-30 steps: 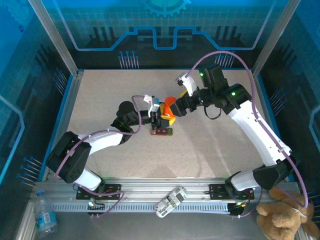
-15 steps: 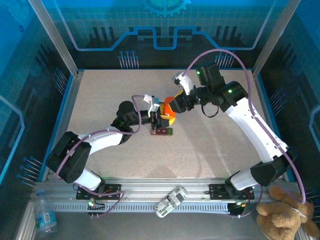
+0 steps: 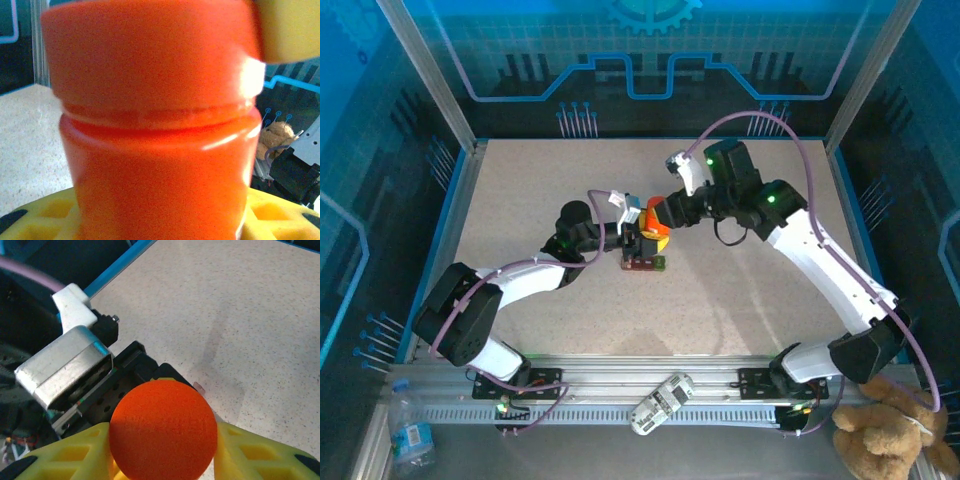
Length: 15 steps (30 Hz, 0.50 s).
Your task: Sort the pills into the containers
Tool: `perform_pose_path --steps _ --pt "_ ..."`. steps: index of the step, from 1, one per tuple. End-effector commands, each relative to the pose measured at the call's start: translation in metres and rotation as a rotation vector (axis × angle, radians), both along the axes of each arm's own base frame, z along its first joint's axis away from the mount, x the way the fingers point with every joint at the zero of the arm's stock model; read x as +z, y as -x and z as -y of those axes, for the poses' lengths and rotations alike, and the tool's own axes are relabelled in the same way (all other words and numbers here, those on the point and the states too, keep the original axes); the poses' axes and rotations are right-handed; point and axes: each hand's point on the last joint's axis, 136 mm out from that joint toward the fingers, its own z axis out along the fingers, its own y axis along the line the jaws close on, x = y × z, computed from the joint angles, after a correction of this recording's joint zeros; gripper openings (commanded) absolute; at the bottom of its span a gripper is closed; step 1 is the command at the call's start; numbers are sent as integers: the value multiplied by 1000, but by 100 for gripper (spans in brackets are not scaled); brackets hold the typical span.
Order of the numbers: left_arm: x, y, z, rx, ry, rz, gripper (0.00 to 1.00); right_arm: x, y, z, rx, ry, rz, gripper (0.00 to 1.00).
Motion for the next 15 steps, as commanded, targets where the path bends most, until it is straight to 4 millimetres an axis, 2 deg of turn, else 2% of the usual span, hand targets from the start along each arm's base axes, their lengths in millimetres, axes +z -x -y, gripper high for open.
perform_pose_path --steps 1,3,6,10,15 --pt "61 -5 -1 48 96 204 0 -46 7 -19 -127 6 -137 45" --pt "62 -8 0 56 100 198 0 -55 2 -22 -207 -13 -150 45" --pt "61 -11 1 62 107 188 0 -59 -5 -27 -284 -51 -145 45" --pt "59 -13 0 75 106 188 0 -47 -11 -26 -298 -71 -120 45" --pt "55 -13 0 76 99 192 0 -26 -14 -11 -274 -105 -100 50"
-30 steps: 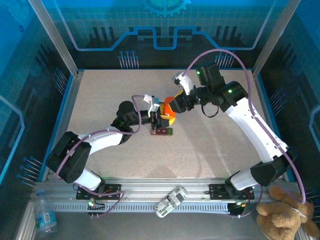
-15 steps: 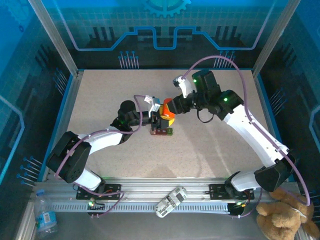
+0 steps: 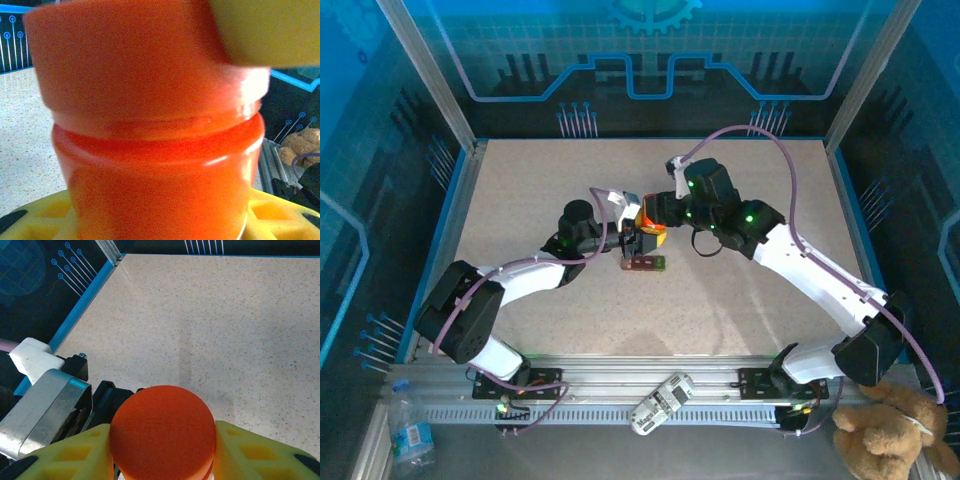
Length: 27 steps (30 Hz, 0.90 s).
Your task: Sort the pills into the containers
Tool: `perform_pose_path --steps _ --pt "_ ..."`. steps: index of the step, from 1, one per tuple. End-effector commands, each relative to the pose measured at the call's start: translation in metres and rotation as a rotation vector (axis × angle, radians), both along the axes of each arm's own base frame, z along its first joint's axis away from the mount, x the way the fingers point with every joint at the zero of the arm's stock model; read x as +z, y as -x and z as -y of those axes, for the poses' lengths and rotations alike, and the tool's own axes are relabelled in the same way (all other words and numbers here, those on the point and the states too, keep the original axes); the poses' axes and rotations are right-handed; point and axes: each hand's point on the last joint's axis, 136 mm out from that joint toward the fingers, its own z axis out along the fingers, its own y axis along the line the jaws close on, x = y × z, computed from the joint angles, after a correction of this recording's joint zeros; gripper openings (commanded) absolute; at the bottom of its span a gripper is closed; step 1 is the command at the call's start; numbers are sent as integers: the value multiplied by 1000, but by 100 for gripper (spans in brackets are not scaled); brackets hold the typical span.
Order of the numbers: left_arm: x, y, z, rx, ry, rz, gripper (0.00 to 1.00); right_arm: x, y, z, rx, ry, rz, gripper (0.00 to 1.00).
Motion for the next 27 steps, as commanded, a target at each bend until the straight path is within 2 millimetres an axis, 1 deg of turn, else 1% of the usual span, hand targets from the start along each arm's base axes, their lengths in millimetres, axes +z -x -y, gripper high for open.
perform_pose_path --steps 1,2,5,7,9,11,13,15,17,20,22,25,27 --pt "75 8 8 -35 127 285 0 -1 13 -2 61 -47 -75 54" --pt "75 8 8 -37 126 286 0 4 15 1 76 -60 -66 57" --pt "75 10 8 -43 121 302 0 27 24 16 129 -103 -9 74" --pt "74 11 8 -51 113 310 0 49 37 26 191 -147 49 81" --pt "75 15 8 -70 111 321 0 65 54 33 271 -169 91 86" --pt "76 19 9 -90 108 336 0 76 71 38 358 -151 132 87" --pt "76 24 9 -112 100 348 0 81 85 40 448 -109 154 88" --pt "74 29 9 -135 88 360 0 84 90 40 499 -75 154 89" --pt "73 33 10 -160 74 362 0 84 89 39 538 -37 145 89" --pt "72 38 11 -189 57 362 0 77 80 35 573 17 103 91" --pt "72 40 11 -202 50 353 0 72 70 31 582 45 73 92" --pt "73 43 11 -217 50 348 0 70 59 26 585 69 54 92" --pt "72 43 11 -222 48 340 0 70 56 23 592 76 47 92"
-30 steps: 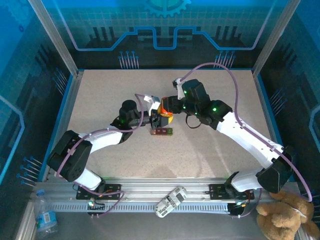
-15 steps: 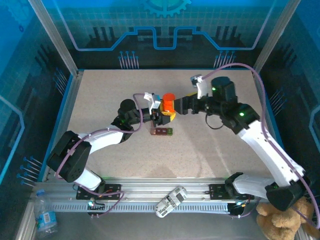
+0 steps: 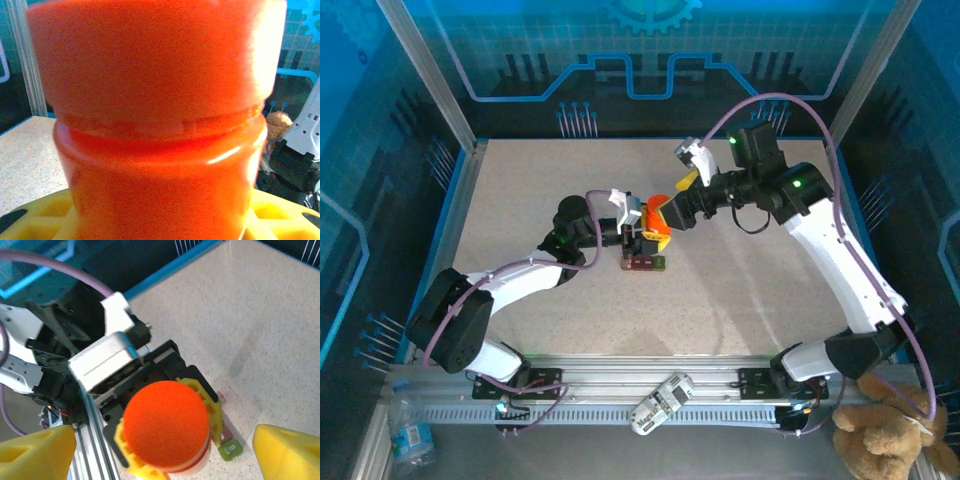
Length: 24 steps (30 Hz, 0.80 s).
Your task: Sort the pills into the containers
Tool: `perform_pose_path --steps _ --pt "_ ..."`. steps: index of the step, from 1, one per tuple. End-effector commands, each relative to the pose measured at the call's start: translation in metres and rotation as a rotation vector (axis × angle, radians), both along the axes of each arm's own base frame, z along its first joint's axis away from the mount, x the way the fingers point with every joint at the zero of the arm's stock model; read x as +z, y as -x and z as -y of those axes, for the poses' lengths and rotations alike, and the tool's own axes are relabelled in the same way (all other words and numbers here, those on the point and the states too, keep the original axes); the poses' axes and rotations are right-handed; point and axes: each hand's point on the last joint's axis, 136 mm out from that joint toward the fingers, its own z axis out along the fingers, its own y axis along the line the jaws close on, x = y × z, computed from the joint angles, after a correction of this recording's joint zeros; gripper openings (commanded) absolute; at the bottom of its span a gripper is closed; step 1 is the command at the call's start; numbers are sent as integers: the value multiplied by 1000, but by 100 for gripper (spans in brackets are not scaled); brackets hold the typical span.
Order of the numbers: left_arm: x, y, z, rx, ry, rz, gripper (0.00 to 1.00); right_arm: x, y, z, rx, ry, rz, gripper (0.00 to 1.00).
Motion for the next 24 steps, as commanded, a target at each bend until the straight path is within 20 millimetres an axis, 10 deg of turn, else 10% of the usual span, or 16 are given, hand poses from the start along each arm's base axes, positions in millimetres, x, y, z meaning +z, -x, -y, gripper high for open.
perform_pose_path --steps 1,24 --pt "24 10 0 -48 21 78 0 3 9 4 40 38 -5 92" --pt "27 9 1 -51 34 62 0 -21 -1 -14 51 142 -27 75"
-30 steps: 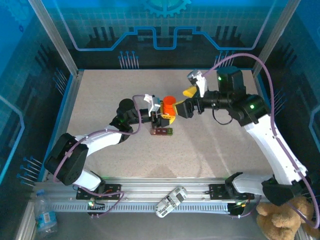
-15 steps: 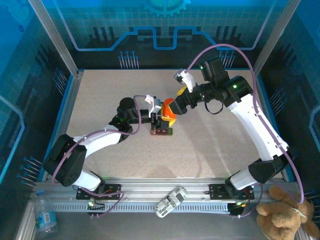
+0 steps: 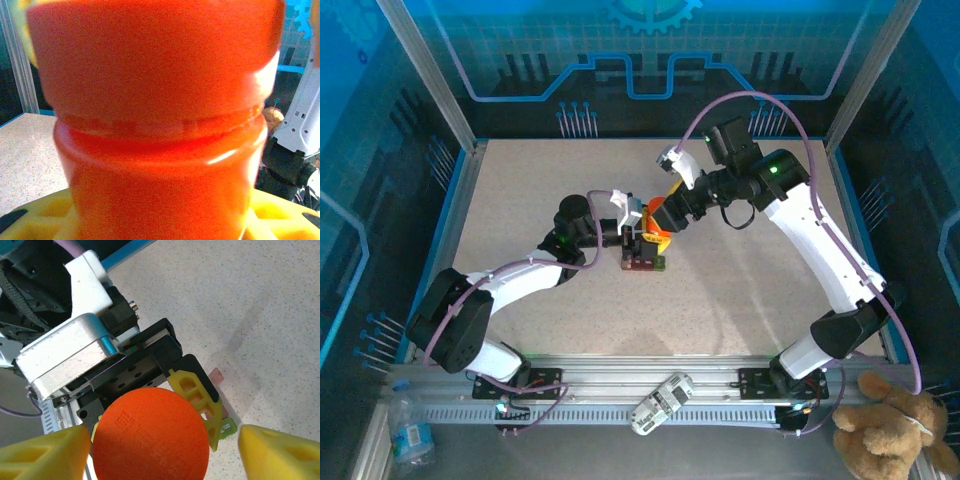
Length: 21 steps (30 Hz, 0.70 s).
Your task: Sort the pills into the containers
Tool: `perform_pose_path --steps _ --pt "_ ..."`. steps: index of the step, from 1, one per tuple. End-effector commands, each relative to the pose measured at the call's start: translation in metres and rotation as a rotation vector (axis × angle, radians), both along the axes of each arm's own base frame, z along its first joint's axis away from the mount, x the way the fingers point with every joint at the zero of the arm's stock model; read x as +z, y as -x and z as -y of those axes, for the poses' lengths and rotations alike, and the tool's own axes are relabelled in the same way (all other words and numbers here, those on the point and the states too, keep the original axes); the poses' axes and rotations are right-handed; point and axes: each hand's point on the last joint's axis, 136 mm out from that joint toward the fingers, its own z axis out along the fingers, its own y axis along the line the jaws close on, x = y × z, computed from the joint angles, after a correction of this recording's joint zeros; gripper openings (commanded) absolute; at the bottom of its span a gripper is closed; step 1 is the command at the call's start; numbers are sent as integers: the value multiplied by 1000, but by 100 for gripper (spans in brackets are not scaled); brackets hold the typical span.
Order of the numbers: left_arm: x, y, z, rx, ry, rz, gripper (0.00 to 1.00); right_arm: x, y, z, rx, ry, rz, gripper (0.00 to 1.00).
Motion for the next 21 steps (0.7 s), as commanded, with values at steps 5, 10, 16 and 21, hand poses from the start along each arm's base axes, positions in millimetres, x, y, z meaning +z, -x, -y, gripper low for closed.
perform_pose_path --steps 5,10,16,21 --pt "30 5 0 -22 50 69 0 -2 1 -3 -6 4 -14 54" --pt "32 -5 -1 34 60 69 0 -22 -1 -4 -71 10 -56 44" --pt "37 -28 -10 190 89 93 0 -60 -16 -9 -296 14 -71 43" --pt "42 -39 -16 267 129 91 0 -78 -34 -10 -523 -59 -99 42"
